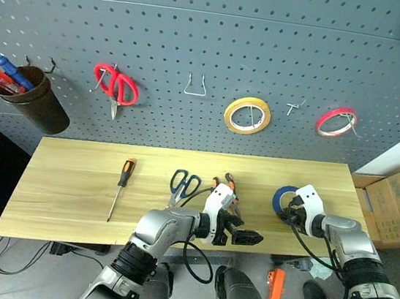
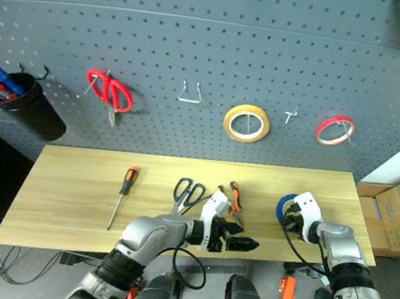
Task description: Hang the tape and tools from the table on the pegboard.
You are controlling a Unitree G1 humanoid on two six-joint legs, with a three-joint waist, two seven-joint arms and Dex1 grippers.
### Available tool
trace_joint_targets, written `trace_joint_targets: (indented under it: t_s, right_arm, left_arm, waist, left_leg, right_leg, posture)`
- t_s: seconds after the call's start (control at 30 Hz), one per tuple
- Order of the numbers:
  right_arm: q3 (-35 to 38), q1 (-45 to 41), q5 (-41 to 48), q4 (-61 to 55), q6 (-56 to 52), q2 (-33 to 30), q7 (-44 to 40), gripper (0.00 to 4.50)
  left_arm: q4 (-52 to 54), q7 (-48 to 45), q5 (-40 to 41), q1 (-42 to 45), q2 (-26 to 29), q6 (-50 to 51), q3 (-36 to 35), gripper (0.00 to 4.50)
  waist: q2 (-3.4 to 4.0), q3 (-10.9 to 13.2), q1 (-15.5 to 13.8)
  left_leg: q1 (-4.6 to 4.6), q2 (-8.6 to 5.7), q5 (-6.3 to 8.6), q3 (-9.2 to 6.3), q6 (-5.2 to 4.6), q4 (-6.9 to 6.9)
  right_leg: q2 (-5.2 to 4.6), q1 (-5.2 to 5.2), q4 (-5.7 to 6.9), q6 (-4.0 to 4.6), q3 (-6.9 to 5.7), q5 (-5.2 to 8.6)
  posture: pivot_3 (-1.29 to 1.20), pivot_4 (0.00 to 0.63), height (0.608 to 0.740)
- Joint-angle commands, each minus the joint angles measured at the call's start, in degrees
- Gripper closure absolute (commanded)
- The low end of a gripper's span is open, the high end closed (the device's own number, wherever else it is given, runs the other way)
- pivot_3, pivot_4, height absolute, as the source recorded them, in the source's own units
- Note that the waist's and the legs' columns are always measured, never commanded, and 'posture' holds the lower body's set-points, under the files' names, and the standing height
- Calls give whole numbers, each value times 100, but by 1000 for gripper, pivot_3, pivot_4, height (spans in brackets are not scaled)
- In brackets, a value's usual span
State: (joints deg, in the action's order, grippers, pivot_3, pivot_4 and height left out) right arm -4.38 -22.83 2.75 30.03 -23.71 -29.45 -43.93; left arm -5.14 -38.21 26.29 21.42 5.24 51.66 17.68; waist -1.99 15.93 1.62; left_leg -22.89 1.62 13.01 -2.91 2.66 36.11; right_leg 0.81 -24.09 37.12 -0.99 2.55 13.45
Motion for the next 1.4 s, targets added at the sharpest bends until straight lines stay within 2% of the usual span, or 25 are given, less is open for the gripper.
trace_joint_targets:
  t_s: [0.03,0.17,0.27,0.4,0.47,0.57,0.77,0.9,1.03,1.13,1.3,1.4]
  right_arm:
    - [-39,628,-379,-1135,355,-184,507,3953]
    - [92,1771,-1031,-3567,549,-72,1586,3953]
    - [-100,2662,-1908,-5007,858,49,2415,3953]
    - [-326,3040,-2589,-5447,1300,216,3061,3953]
    - [-439,2798,-2808,-5321,1577,239,3240,3953]
    - [-492,1927,-2895,-4722,2057,155,3283,3953]
    - [-474,243,-2583,-3159,3148,-106,3049,3953]
    - [-464,-480,-2318,-2377,3682,-198,2800,3953]
    - [-494,-811,-1984,-1843,3990,-198,2386,3953]
    - [-537,-945,-1588,-1567,3977,-204,1768,3953]
    - [-432,-1020,-903,-1434,3356,-137,841,3953]
    - [-298,-980,-589,-1418,2933,-119,615,3953]
  left_arm:
    - [190,-102,62,92,-29,-160,-116,0]
    - [833,-120,374,-70,123,-132,-506,0]
    - [1594,-172,895,-277,303,198,-909,0]
    - [1947,-5,1436,-206,307,498,-1426,0]
    - [1917,157,1549,-44,232,511,-1620,0]
    - [1628,255,1490,217,169,333,-1702,0]
    - [1091,124,1240,569,153,-127,-1593,0]
    - [936,46,1213,661,212,-288,-1623,0]
    - [872,41,1218,668,251,-389,-1661,0]
    - [906,51,1256,633,271,-391,-1658,0]
    - [919,74,1291,613,289,-382,-1662,0]
    - [919,79,1290,603,287,-380,-1648,0]
  waist:
    - [10,-6,-25]
    - [51,-30,-22]
    - [83,-79,18]
    - [83,-260,18]
    - [65,-369,17]
    - [45,-457,45]
    - [25,-601,74]
    - [16,-632,61]
    - [23,-644,29]
    - [26,-648,23]
    - [33,-655,22]
    - [34,-666,21]
  left_leg:
    - [-3,-1,0,-2,1,-1]
    - [-15,-7,1,0,16,-2]
    - [-16,-4,-10,3,113,-1]
    - [-13,-2,-14,2,141,-1]
    - [-4,-9,-5,5,125,3]
    - [5,-12,-8,10,118,26]
    - [11,-15,-24,6,91,77]
    - [8,-17,-25,3,87,78]
    - [8,-14,-24,3,87,71]
    - [8,-13,-24,1,87,70]
    - [12,-14,-25,3,86,80]
    - [27,-13,-27,2,83,80]
  right_leg:
    - [-2,-2,1,-4,-2,3]
    - [-13,-16,5,-17,0,10]
    - [-14,-23,9,-26,4,15]
    - [-12,-24,8,-30,1,18]
    - [-14,-10,6,-35,2,14]
    - [-12,4,1,-33,6,-9]
    - [-5,40,-9,-20,10,-34]
    - [-4,44,-9,-43,14,-51]
    - [-4,43,-8,-42,14,-51]
    - [-2,43,-7,-41,14,-51]
    - [-2,46,0,-40,16,-54]
    - [-2,58,7,-38,16,-56]
  posture:
    - [37,227,740]
    - [9,181,740]
    - [-6,152,740]
    - [-15,112,740]
    - [-14,90,740]
    - [-14,66,740]
    - [-9,49,740]
    - [8,44,740]
    - [13,47,740]
    - [20,48,740]
    - [22,54,740]
    - [19,56,740]
